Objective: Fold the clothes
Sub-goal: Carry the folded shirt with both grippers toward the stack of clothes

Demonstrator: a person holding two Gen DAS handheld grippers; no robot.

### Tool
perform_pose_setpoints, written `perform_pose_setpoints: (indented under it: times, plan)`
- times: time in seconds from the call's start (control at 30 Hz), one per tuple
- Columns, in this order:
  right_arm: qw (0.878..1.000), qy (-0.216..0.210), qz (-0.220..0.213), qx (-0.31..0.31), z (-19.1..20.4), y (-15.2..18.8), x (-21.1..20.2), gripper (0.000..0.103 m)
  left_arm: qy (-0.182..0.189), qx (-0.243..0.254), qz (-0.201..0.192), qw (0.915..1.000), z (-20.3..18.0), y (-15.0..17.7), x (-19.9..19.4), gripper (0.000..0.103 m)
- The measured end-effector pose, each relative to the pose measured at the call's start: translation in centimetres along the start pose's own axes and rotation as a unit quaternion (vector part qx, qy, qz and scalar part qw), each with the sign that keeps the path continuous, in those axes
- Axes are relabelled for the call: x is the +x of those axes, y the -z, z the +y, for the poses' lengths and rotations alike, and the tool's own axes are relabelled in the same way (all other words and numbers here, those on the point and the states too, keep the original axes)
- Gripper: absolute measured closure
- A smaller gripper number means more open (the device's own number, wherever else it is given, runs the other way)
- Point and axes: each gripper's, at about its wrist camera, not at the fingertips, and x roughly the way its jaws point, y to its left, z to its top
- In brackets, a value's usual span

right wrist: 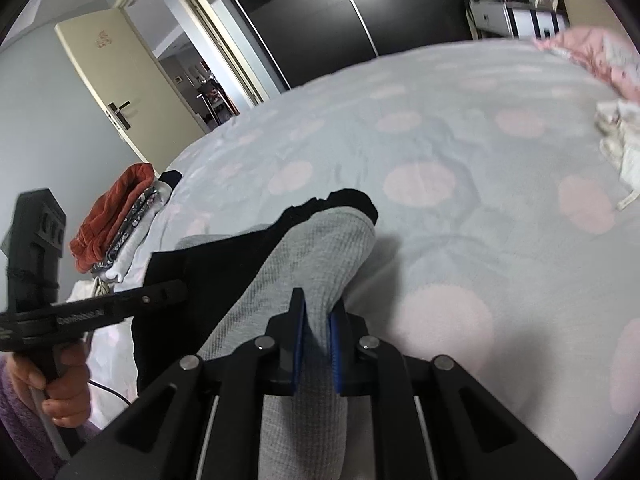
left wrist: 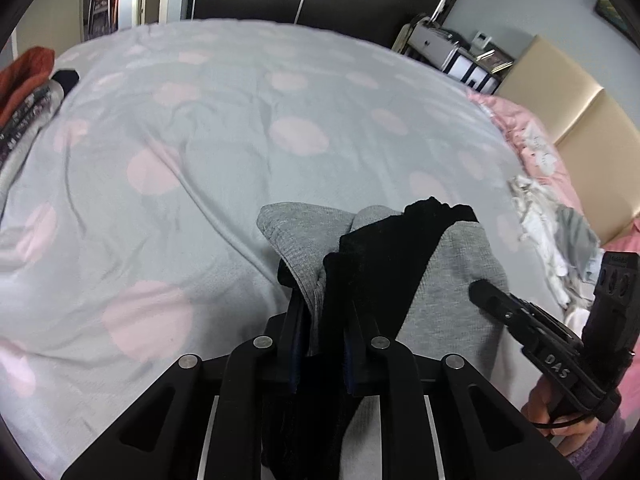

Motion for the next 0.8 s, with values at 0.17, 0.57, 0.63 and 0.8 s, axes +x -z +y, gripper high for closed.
perform_pose_setpoints:
  times: [0.17, 0.57, 0.63, 0.8]
  plan:
    - [0.999, 0.011, -0.024, -0.024, 2.1, -0.3, -3.0, 0.093, 0.006, 0.008, -0.035, 0.9993, -0.6, 0.5, -4.2, 0.087]
    - [0.991, -0.001, -0.092, -0.1, 10.8, -5.2, -9.0, 0.094, -0.013, 0.012, -0.141, 0.9899, -0.3, -0.6, -15.2, 0.088]
    - [0.988, -0.011, -0.101, -0.114, 12.6, -6.2, -9.5, 0.094, -0.021, 0.01, -0.159, 0.987, 0.5, -0.9, -17.3, 0.088]
    - [0.981, -0.058, -0.109, -0.15, 18.0, -8.6, -9.6, 0.094, -0.049, -0.007, -0.201, 0.9783, 3.7, -1.1, -22.8, 0.088]
